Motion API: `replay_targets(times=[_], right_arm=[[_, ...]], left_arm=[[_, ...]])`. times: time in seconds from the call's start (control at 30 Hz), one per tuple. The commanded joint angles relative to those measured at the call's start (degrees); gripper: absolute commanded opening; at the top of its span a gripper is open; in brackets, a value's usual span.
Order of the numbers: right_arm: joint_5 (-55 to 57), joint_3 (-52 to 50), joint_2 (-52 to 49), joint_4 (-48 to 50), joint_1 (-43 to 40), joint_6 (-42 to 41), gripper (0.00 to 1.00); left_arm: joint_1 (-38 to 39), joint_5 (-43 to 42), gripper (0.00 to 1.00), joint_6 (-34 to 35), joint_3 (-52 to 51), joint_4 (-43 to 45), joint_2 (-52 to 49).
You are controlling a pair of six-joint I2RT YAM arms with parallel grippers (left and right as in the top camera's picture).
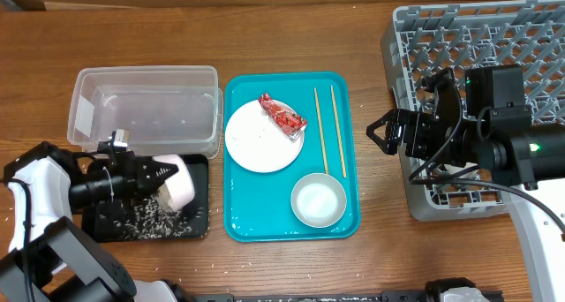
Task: Sort waste into correct bins and load items into the dishwasher
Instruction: 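Tip the pink bowl over the black tray to dump the rice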
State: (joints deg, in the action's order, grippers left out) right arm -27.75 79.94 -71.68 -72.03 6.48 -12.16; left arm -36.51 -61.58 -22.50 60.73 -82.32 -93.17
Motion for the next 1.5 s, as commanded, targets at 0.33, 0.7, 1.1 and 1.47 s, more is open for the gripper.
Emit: replay_targets(times=[0.33, 0.7, 1.1, 1.47], right_arm=[[-0.4, 1.1, 0.3, -0.5, 0.3, 0.2, 1.00], [-0.4, 1.1, 0.3, -0.6, 0.3, 0.2, 1.00], [-0.4, 1.1, 0.3, -0.9, 0.3, 0.2, 1.00], [-0.4, 1.1, 0.2, -1.4, 0.3, 0.2, 1.00]], left_arm=[[-1.6, -9.6, 0.04, -12.2, -0.4, -0.7, -2.0], [-3.2, -11.5, 0.04, -17.2, -0.7, -6.2, -2.3], [-3.5, -14.0, 0.04, -23.5, -1.3, -10.2, -3.0], [1.6, -17.7, 0.04, -38.8, -0.5, -14.5, -1.9]])
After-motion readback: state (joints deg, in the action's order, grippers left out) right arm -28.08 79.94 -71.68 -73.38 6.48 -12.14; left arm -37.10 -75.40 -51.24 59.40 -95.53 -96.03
